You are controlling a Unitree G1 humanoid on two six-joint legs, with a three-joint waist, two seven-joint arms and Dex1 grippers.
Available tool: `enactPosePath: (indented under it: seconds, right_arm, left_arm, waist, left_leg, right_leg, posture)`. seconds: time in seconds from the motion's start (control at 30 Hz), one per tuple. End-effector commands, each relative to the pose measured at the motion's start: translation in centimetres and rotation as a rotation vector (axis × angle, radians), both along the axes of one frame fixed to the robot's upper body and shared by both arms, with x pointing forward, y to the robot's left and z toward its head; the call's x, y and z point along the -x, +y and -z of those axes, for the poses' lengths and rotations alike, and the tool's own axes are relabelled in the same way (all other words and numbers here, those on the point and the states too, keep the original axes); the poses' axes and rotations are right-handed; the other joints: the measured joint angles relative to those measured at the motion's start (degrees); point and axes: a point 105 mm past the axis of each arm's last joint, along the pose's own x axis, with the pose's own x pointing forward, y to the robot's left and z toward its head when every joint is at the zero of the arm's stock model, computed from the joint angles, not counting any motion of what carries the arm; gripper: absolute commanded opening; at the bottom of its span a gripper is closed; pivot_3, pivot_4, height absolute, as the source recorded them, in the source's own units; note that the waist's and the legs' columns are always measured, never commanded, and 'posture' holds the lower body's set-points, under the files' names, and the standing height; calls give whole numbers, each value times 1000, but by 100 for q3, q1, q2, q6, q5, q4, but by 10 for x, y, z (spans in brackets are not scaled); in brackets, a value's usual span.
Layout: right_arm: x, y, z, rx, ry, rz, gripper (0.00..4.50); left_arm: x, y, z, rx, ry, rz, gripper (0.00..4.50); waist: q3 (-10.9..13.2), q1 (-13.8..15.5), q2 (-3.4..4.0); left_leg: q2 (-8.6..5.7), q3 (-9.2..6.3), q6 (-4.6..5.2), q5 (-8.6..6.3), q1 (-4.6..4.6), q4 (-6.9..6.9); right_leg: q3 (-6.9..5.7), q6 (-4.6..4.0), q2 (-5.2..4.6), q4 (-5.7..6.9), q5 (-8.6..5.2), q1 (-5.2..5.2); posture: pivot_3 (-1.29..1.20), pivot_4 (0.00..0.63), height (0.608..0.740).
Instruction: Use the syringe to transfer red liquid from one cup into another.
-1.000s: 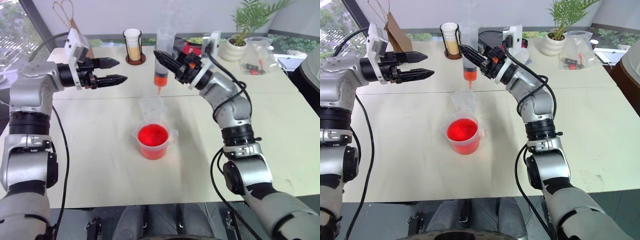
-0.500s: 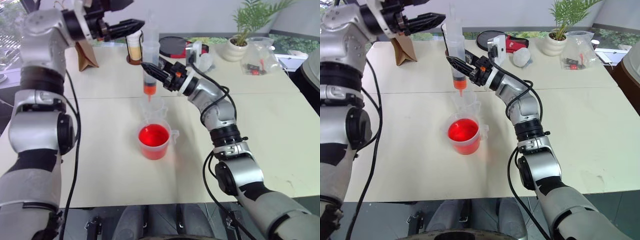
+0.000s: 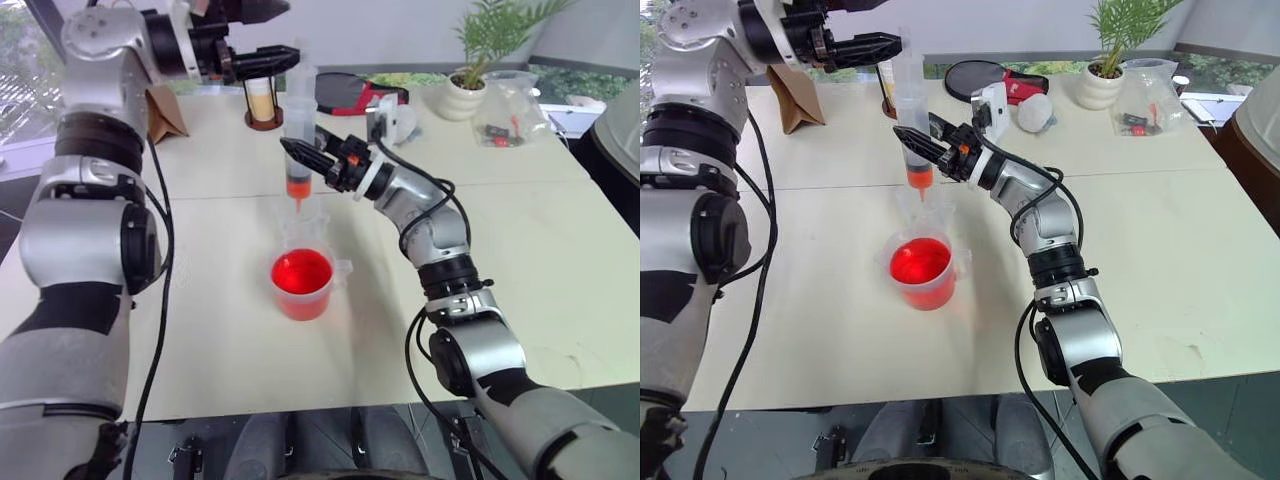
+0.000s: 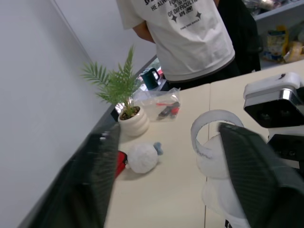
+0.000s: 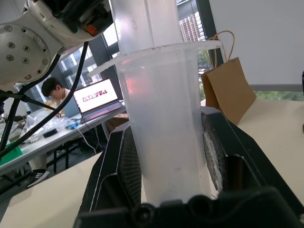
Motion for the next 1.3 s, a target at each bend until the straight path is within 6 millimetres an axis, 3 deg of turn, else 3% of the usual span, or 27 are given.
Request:
enactPosePath:
  seconds: [0.03,0.1,0.13,0.67,0.93,1.3]
  right_arm:
    - [10,8,-16,-8,-81,-36,1484]
    - [10,9,-15,0,-86,-36,1484]
    - [10,9,-15,2,-87,-35,1484]
    - [10,4,-24,8,-119,-19,1484]
    - [12,0,-32,0,-138,-14,1484]
    - [11,0,-44,-20,-168,2,1484]
  left_arm:
    - [7,-10,-20,0,-87,17,1189]
    - [7,-11,-20,6,-85,25,154]
    - [7,-11,-20,5,-82,31,29]
    - [9,-5,13,-77,29,90,29]
    - [4,-4,40,-124,80,77,29]
    - [3,-6,58,-143,117,88,29]
  waist:
    - [0,1,-1]
    - [0,-4,-1]
    - [0,-13,-1]
    - [0,-12,-1]
    - [0,-14,-1]
    - [0,-15,-1]
  left_leg:
    - [0,0,0,0,-1,0]
    - [0,0,0,0,-2,0]
    - [0,0,0,0,-2,0]
    - [1,0,-1,0,-2,-1]
    - [2,0,-1,1,-2,-1]
    - [2,0,-1,1,-2,-1]
  right_leg:
    - [0,0,0,0,0,0]
    - [0,0,0,0,0,0]
    - [0,0,0,0,0,0]
    - [0,1,1,1,0,-4]
    - [0,1,1,2,0,-4]
    - [0,0,1,2,0,-4]
  posture:
    - [0,150,740]
    - [0,150,740]
    - [0,150,740]
    - [0,150,740]
    - [0,150,740]
    - [0,150,740]
